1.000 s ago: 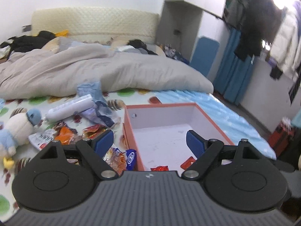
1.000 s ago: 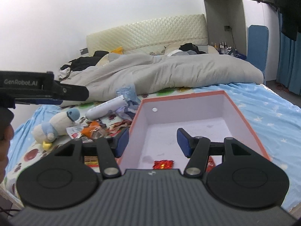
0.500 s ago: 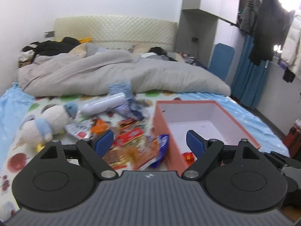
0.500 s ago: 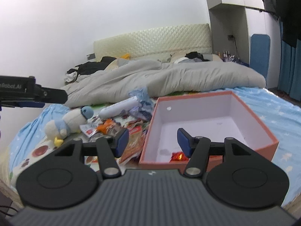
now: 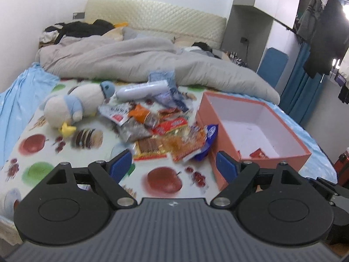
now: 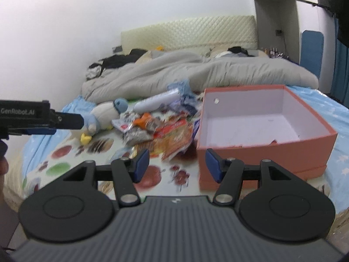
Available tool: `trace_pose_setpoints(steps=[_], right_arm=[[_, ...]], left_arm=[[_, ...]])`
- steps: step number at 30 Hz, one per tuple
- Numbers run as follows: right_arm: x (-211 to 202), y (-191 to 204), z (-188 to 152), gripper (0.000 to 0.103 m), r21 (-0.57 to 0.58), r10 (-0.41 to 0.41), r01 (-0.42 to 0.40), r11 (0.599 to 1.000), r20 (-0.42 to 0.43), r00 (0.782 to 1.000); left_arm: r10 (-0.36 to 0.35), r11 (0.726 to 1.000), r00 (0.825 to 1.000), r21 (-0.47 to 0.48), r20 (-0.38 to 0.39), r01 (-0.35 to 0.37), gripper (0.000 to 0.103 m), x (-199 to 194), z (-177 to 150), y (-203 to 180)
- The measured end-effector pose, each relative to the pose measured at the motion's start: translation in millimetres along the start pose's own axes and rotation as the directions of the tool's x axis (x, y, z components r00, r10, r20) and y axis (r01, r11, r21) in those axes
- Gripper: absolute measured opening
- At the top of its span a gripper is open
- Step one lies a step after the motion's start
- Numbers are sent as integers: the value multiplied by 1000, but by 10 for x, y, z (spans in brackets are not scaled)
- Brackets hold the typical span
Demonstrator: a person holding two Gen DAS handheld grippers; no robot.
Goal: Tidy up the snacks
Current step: 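Withdraw both tools from the box back toward the snack pile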
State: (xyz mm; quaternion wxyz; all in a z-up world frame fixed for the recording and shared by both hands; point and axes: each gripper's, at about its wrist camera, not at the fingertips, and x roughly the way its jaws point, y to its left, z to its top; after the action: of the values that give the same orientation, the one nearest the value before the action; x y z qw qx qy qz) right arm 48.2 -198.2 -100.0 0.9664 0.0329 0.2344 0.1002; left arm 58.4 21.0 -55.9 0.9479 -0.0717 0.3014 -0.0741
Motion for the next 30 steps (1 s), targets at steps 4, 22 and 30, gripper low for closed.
trace_pose_setpoints(steps=[4, 22, 30], right_arm=[[51, 97, -117, 60, -19, 12, -12, 1000, -46, 999], [546, 419, -60, 59, -140, 21, -35, 990, -96, 995], [942, 589, -49, 58, -186, 23, -49, 981, -142, 990]], left_arm=[[25, 1000, 1000, 0, -12, -25, 87, 11, -97, 105], [66, 992, 996, -99, -56, -72, 87, 443, -173, 558], [67, 987, 993, -140, -98, -80, 87, 918, -108, 836]])
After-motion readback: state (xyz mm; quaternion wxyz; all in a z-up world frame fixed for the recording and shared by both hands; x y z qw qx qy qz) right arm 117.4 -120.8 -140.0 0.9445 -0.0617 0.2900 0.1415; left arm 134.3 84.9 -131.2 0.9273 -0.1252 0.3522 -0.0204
